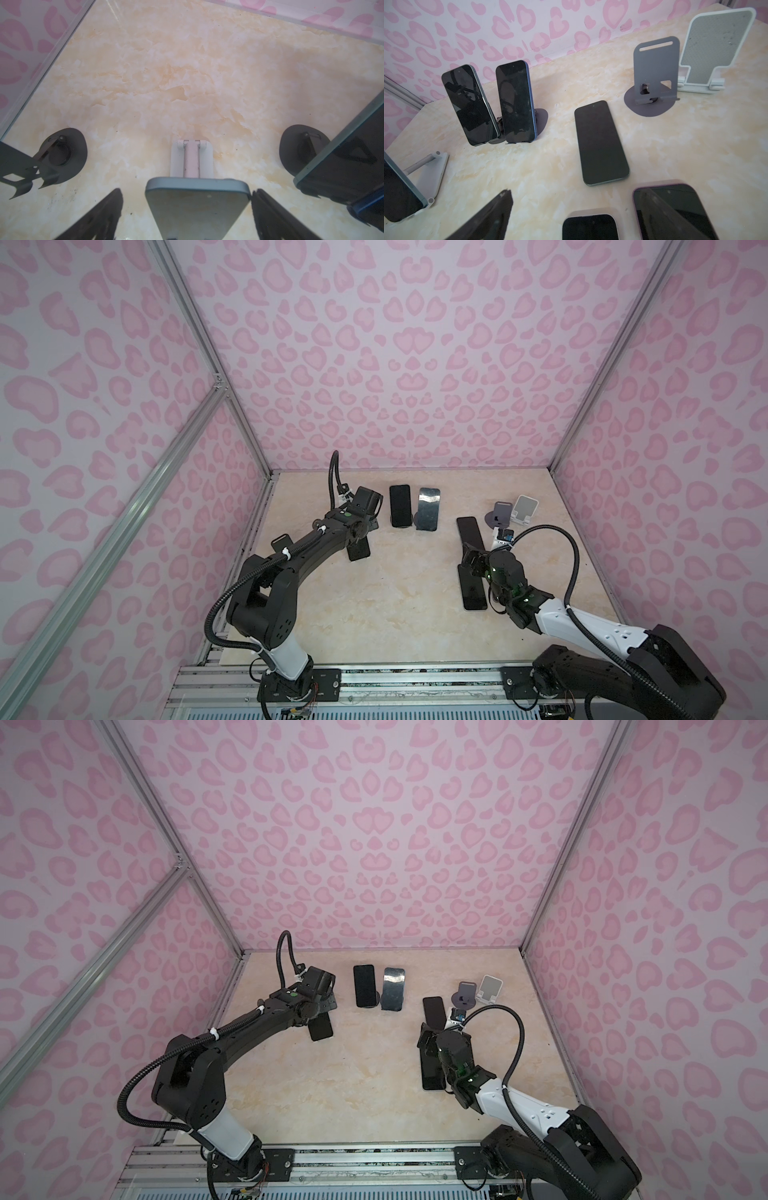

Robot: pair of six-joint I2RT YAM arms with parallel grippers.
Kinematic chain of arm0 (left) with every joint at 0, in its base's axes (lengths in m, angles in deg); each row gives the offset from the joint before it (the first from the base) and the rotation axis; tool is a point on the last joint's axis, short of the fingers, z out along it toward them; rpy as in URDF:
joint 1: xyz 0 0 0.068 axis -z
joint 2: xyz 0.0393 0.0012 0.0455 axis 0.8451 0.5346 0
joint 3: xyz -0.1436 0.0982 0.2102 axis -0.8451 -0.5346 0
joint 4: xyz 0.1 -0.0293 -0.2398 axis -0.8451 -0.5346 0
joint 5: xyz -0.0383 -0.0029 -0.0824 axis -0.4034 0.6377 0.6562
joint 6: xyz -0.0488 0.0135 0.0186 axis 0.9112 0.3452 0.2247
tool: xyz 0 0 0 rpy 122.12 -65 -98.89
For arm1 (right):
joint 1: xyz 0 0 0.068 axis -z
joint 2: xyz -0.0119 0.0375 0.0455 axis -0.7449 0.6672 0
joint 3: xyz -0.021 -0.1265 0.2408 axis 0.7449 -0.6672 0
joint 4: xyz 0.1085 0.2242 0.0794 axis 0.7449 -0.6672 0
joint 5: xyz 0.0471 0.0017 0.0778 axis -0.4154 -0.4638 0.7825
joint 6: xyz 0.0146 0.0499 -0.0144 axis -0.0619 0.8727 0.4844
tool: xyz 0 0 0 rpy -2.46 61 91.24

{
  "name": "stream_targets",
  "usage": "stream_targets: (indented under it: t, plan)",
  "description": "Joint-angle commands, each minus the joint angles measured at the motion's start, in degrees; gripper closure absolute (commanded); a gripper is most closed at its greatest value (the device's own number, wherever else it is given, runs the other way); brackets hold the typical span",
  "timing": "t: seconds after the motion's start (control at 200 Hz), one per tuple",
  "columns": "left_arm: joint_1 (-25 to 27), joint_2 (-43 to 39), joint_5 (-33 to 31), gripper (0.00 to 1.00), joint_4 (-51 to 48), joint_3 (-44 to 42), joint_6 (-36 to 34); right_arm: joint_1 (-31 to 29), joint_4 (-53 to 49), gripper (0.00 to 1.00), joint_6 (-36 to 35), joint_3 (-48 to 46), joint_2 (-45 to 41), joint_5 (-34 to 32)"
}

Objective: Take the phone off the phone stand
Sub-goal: 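Close the left gripper on the phone and lift it off the white stand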

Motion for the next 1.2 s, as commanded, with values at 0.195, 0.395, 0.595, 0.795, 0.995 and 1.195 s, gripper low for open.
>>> stream_targets:
  t: [0.195,0.395,0.595,0.795,0.995,1.195]
  plan:
    - [-0.22,1.92,1.07,0.06,2.48,1.12,-2.63,-0.04,-0.5,0.02,-0.09,0.34,0.38,-0.72]
    - [-0.55,2.76,0.32,0.1,2.57,1.8,-3.65,-0.05,-0.48,0.02,-0.15,0.39,0.45,-0.81]
    - [-0.75,3.33,0.03,0.14,2.81,2.1,-4.92,-0.03,-0.53,0.02,-0.19,0.39,0.55,-0.8]
    - [-1.1,3.81,0.51,0.18,3.78,1.49,-5.88,-0.06,-0.62,0.02,-0.23,0.6,0.68,-0.77]
    - [-1.26,4.08,0.84,0.22,4.11,1.5,-7.51,-0.04,-0.66,0.02,-0.24,0.69,0.77,-0.71]
    - [-1.29,4.25,0.96,0.21,4.46,1.31,-7.91,-0.03,-0.77,0.02,-0.33,0.81,0.91,-0.9]
